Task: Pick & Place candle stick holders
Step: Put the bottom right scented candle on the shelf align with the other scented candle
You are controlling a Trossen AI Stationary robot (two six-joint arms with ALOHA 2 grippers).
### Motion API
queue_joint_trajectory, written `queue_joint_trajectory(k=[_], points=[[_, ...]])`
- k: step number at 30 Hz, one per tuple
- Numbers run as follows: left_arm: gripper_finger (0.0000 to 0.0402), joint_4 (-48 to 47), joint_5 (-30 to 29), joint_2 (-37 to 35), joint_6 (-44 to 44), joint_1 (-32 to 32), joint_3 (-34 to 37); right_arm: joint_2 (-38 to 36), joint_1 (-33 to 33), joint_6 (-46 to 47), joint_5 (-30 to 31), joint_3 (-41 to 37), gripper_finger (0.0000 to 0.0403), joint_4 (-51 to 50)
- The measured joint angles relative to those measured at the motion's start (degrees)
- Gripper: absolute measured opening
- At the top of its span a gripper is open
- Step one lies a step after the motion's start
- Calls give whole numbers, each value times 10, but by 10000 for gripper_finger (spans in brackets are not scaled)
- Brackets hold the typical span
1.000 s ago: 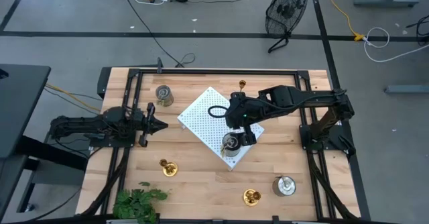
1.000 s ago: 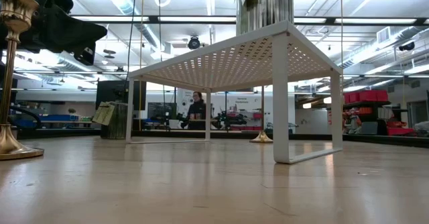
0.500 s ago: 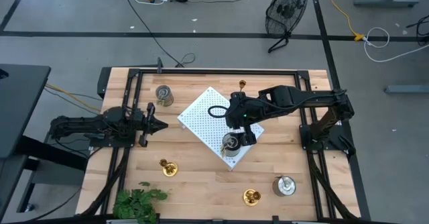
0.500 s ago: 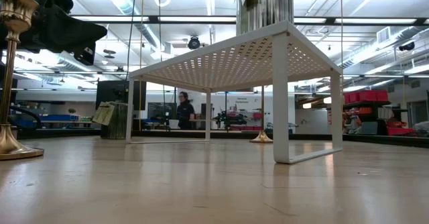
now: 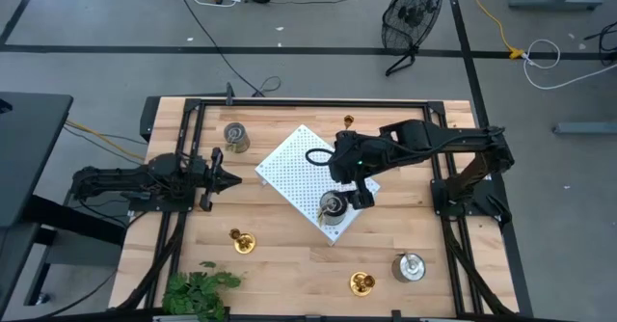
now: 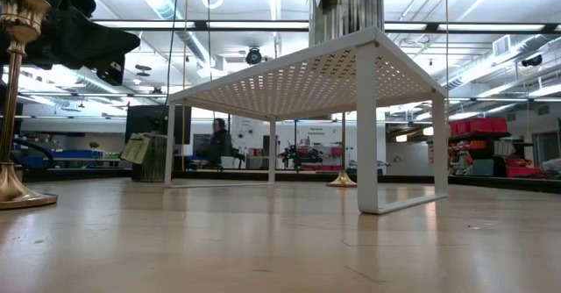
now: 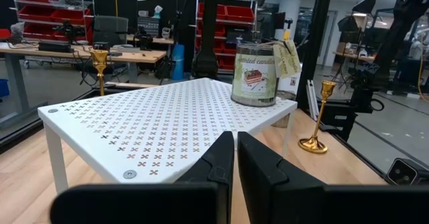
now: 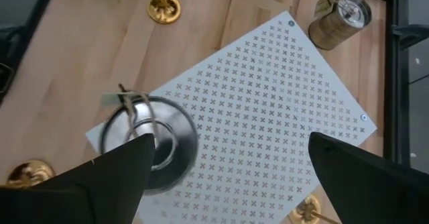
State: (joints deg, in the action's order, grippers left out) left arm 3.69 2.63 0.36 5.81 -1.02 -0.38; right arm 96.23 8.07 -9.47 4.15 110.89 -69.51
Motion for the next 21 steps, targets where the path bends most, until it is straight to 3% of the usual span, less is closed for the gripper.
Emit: queue_joint_trajectory(k=[21], points=[[25, -1, 0, 0, 0, 0, 0, -11, 9, 28, -6, 0, 398, -16]])
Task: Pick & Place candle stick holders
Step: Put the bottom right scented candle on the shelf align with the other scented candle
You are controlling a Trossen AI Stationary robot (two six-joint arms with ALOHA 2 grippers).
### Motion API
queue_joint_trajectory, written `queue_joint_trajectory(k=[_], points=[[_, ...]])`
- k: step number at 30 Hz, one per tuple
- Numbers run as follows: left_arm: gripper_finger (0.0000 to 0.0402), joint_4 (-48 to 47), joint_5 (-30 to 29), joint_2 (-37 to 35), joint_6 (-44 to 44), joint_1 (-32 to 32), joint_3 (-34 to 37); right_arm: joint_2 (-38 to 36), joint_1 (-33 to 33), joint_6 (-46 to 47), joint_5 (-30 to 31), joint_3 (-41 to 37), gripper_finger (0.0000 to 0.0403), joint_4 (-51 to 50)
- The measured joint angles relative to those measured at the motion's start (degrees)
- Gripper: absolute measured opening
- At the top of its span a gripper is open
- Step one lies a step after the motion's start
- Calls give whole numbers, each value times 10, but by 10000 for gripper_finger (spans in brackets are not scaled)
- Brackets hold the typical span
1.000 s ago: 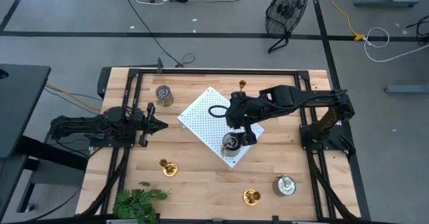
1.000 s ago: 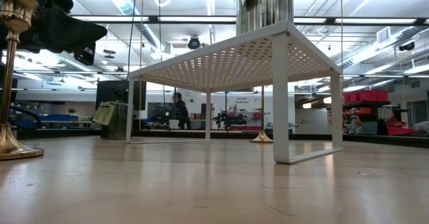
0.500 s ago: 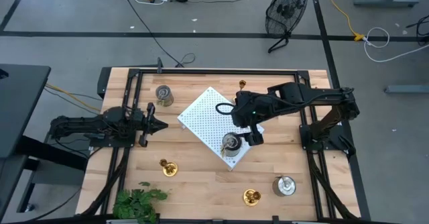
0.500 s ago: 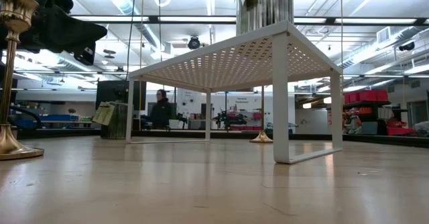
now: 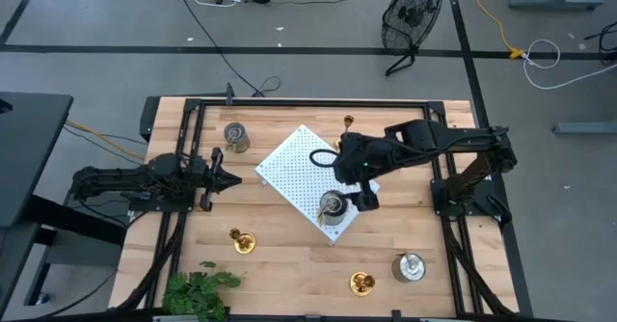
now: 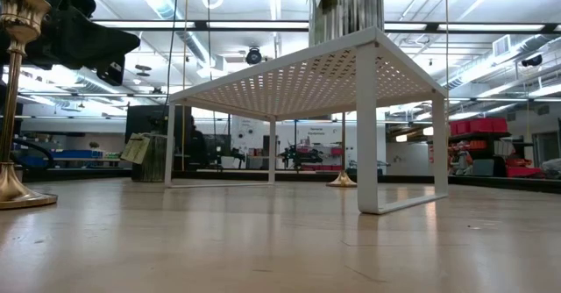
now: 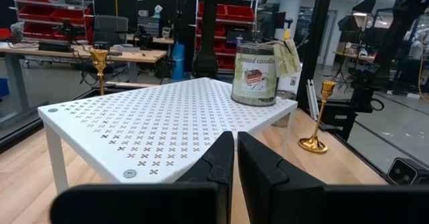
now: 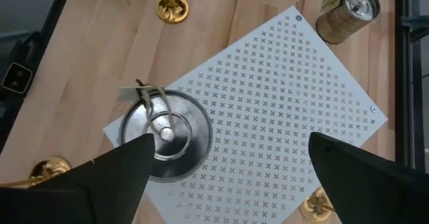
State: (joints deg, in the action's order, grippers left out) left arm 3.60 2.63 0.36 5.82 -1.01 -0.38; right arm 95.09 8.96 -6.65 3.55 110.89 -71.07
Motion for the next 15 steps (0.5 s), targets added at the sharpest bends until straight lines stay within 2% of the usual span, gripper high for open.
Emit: queue_joint_trajectory(k=[6, 15], points=[[25, 0, 0, 0, 0, 0, 0, 0, 10, 4, 0, -2, 398, -7], [25, 0, 0, 0, 0, 0, 0, -33, 27, 17, -1, -87, 398, -1]])
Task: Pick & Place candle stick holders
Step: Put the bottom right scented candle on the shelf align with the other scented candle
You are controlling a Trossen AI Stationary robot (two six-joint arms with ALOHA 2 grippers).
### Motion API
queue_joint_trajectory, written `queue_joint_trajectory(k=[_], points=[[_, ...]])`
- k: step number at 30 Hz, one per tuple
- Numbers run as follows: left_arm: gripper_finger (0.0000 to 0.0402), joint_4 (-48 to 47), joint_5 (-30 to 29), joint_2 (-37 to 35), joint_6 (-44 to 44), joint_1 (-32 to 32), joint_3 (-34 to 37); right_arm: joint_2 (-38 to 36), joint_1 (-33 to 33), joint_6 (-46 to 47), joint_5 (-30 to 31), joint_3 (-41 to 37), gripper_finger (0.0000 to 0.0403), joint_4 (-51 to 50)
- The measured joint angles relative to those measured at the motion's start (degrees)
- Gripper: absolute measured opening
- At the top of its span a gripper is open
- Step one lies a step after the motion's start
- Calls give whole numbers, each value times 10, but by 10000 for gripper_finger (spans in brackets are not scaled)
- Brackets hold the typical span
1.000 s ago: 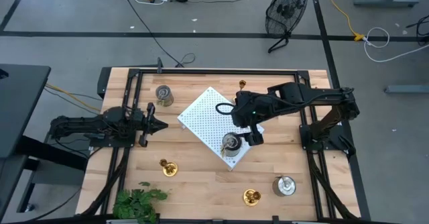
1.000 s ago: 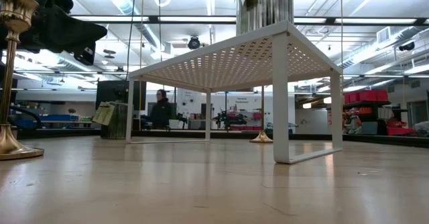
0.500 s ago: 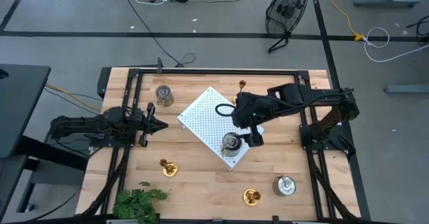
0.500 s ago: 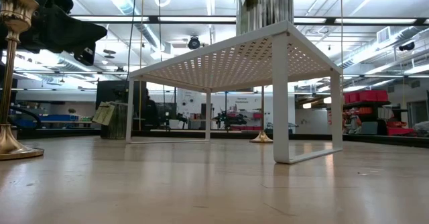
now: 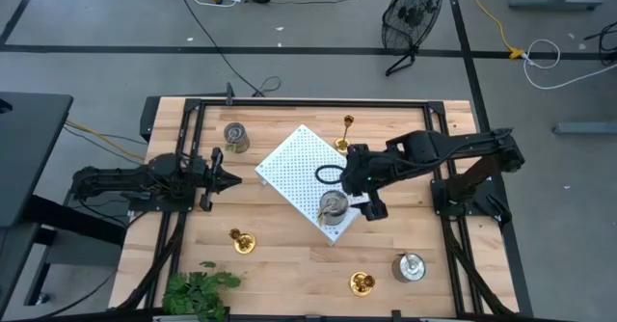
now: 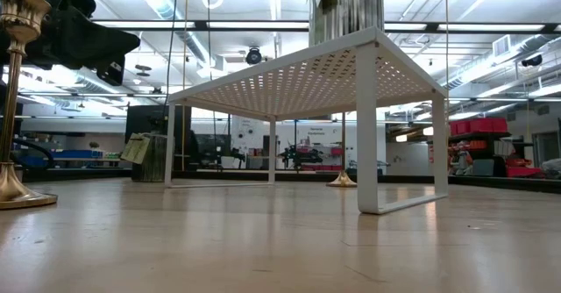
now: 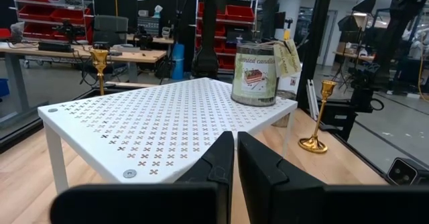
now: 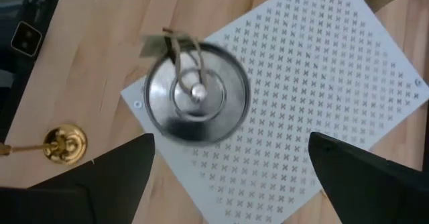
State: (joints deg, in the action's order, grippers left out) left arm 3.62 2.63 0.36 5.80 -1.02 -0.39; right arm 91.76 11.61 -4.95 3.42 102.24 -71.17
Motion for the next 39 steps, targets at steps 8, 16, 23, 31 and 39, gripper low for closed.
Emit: queue_joint_trajectory(k=[8, 16, 23, 31, 39], points=[[25, 0, 0, 0, 0, 0, 0, -45, 4, 18, -27, -63, 398, 1], [25, 0, 0, 0, 0, 0, 0, -55, 4, 17, -45, -102, 398, 4], [25, 0, 0, 0, 0, 0, 0, -55, 4, 27, -53, -108, 398, -17], [25, 0, 0, 0, 0, 0, 0, -67, 31, 27, -63, -110, 398, -21], [25, 0, 0, 0, 0, 0, 0, -142, 94, 33, -65, -212, 398, -4]])
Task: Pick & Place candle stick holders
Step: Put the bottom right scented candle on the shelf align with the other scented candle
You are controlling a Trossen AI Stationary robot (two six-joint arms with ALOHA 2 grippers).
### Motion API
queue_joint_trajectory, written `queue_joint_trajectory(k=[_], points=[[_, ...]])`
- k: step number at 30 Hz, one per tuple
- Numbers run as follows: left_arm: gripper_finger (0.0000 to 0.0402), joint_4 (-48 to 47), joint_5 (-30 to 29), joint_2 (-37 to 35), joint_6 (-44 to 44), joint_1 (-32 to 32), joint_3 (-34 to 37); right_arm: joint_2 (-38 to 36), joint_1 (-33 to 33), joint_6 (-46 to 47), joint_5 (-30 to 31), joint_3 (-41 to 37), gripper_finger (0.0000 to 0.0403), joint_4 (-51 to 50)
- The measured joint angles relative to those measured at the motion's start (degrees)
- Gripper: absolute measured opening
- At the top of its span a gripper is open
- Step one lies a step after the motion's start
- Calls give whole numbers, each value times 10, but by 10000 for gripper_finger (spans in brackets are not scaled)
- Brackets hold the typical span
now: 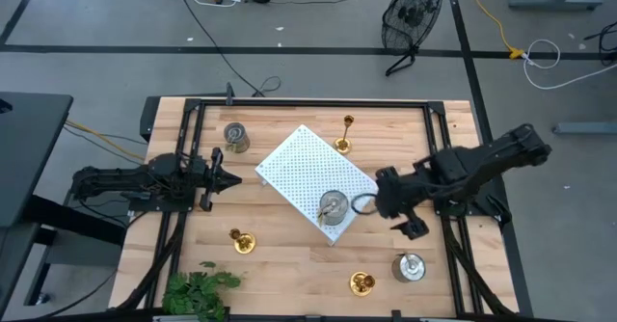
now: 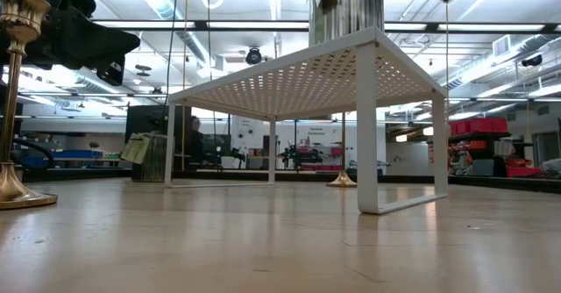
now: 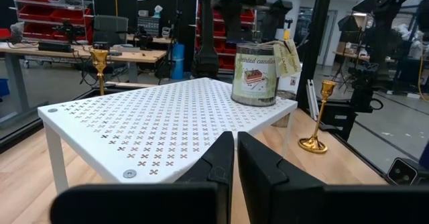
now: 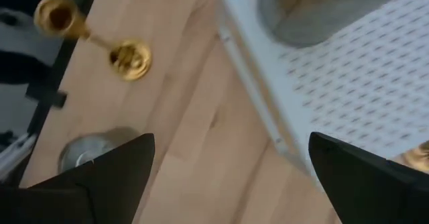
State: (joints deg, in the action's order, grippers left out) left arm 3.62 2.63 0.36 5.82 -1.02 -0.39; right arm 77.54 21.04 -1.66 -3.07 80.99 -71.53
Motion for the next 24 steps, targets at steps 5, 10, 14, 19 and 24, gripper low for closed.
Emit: queue_joint_trajectory(k=[5, 10, 14, 19, 24], points=[[25, 0, 0, 0, 0, 0, 0, -40, 58, 44, -7, -58, 398, 21], [25, 0, 0, 0, 0, 0, 0, -56, 127, 86, -10, -93, 398, 43], [25, 0, 0, 0, 0, 0, 0, -59, 180, 112, -10, -112, 398, 56], [25, 0, 0, 0, 0, 0, 0, -53, 236, 126, -9, -137, 398, 106], [25, 0, 0, 0, 0, 0, 0, -51, 269, 149, -9, -176, 398, 169]])
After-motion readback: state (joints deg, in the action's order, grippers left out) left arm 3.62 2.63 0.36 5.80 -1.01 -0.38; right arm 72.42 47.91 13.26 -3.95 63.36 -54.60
